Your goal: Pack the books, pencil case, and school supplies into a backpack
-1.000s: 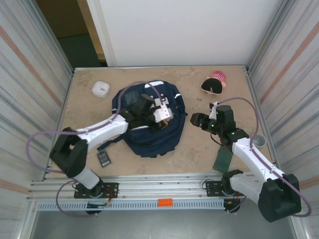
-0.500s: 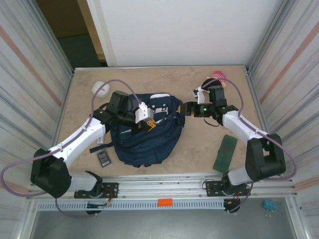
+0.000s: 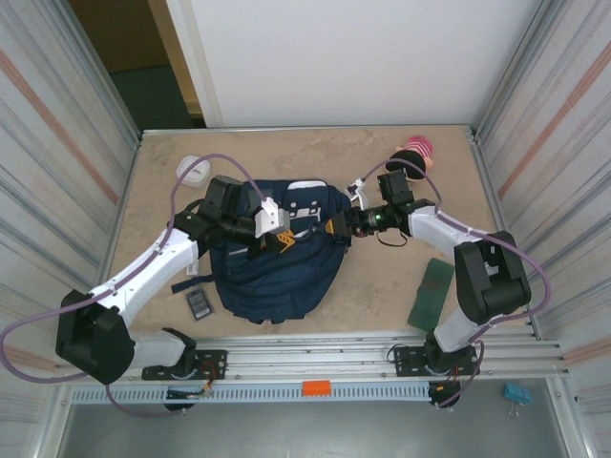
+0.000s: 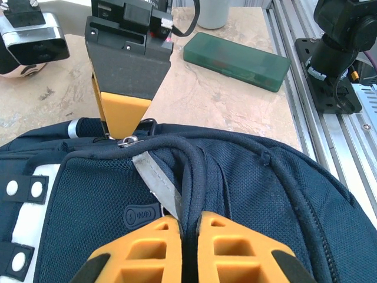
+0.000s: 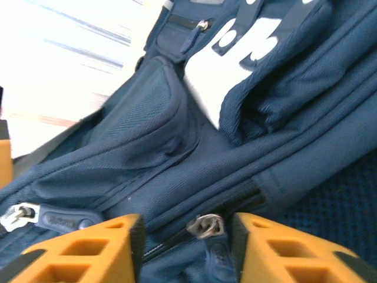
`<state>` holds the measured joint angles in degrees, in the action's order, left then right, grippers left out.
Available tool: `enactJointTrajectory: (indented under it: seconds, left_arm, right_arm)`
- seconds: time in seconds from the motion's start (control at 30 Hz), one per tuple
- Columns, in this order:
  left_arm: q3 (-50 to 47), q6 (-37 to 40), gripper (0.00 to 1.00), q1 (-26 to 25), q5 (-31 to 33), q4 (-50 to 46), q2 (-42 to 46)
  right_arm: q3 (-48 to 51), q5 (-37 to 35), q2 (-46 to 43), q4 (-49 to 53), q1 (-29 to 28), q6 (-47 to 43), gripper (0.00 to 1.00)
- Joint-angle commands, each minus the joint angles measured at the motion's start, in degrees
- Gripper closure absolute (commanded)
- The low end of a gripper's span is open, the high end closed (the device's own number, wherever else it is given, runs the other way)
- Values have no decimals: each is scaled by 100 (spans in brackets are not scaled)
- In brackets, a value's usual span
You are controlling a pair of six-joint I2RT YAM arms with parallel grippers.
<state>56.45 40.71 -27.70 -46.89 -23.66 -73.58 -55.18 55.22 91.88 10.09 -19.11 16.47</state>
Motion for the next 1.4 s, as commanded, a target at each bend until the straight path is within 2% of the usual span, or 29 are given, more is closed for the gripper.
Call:
enactJointTrajectory:
  seconds: [0.0, 0.07, 0.13, 0.27, 0.4, 0.5, 0.6, 0.73, 0.87, 1.07, 1.23, 1.37]
  left_arm:
    - [51, -46, 99, 45, -186, 744, 279]
    - [62, -87, 99, 46, -230, 766, 286]
    - [68, -130, 99, 44, -246, 811, 292]
    - [64, -189, 99, 46, -294, 892, 343]
    - [37, -248, 99, 54, -247, 961, 405]
    - [-65, -370, 99, 55, -33, 1133, 444]
    - [-197, -587, 99, 55, 346, 1369, 466]
    - [-173, -704, 99, 8, 888, 1290, 389]
    - [-102, -941, 99, -129, 1696, 1270, 270]
    - [-73, -1474, 100, -146, 2477, 1505, 86]
    - [111, -1998, 100, -327, 2965, 1716, -204]
    - [306, -2358, 100, -702, 3734, 1869, -429]
  right_arm:
    - [82, 505, -308, 117, -57, -4, 66]
    - [34, 537, -305, 125, -40, 15, 74]
    - [-50, 584, -262, 103, -38, 32, 76]
    - [-148, 581, -83, 75, -40, 32, 65]
    - [-59, 618, 10, -247, -48, 316, 75]
    - [79, 542, -169, -408, -49, 468, 87]
    - [167, 395, -447, -431, -33, 598, 100]
    - [184, 272, -807, -369, -86, 723, 100]
    - [75, 144, -1088, -59, -273, 737, 100]
    - [74, -368, -1605, 323, -810, 868, 100]
    - [131, -1300, -1760, 297, -1360, 1575, 100]
    - [315, -1756, -1924, -368, -1859, 2387, 100]
